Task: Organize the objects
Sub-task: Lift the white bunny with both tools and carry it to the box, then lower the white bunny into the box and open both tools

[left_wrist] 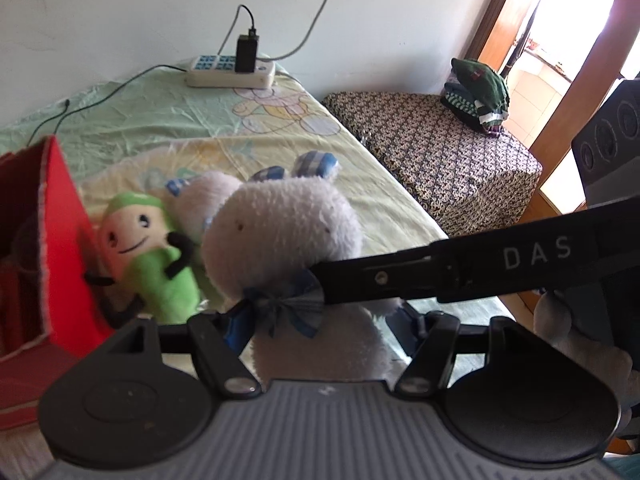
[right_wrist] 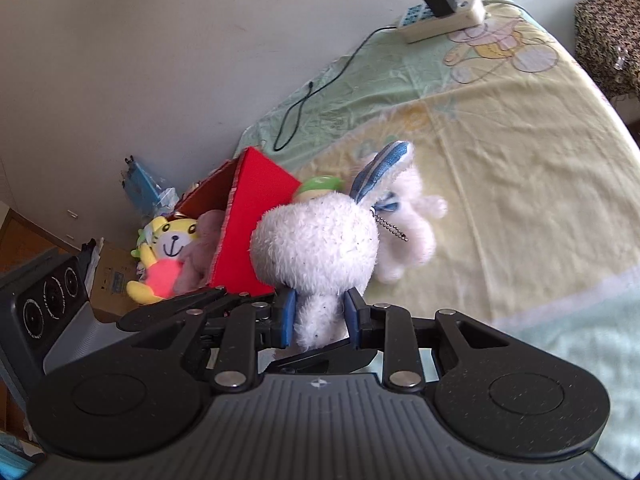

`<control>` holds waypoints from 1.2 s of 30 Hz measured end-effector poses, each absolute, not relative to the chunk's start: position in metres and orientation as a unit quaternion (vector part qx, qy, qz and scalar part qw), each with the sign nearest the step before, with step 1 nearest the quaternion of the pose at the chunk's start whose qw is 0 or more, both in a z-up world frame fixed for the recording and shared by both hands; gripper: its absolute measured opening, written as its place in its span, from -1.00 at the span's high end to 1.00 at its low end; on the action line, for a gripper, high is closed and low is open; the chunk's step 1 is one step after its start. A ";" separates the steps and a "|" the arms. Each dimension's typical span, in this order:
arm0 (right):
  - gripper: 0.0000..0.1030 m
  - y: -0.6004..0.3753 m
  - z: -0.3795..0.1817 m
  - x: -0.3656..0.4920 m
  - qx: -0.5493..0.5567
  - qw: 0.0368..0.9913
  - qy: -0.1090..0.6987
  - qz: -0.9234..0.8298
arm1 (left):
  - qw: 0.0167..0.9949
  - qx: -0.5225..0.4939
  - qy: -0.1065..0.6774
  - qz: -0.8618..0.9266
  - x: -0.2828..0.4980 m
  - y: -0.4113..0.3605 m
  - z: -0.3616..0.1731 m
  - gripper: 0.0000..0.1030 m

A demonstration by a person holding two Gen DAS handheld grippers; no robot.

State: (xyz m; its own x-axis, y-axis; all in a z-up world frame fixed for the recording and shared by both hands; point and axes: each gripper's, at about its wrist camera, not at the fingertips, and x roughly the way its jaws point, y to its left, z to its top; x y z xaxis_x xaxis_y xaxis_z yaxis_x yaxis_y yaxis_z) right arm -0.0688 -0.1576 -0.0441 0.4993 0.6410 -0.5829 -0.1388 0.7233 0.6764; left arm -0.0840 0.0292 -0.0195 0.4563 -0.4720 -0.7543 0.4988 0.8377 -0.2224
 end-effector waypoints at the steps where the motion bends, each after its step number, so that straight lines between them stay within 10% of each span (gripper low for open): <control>1: 0.46 -0.150 -0.041 -0.070 0.284 0.819 0.436 0.240 | 0.855 0.014 0.433 -0.285 -0.086 0.038 -0.016 -0.31; 36: 0.44 0.069 -0.015 0.013 0.317 0.790 0.368 0.375 | 0.923 -0.021 0.351 -0.153 -0.053 0.279 0.038 -0.31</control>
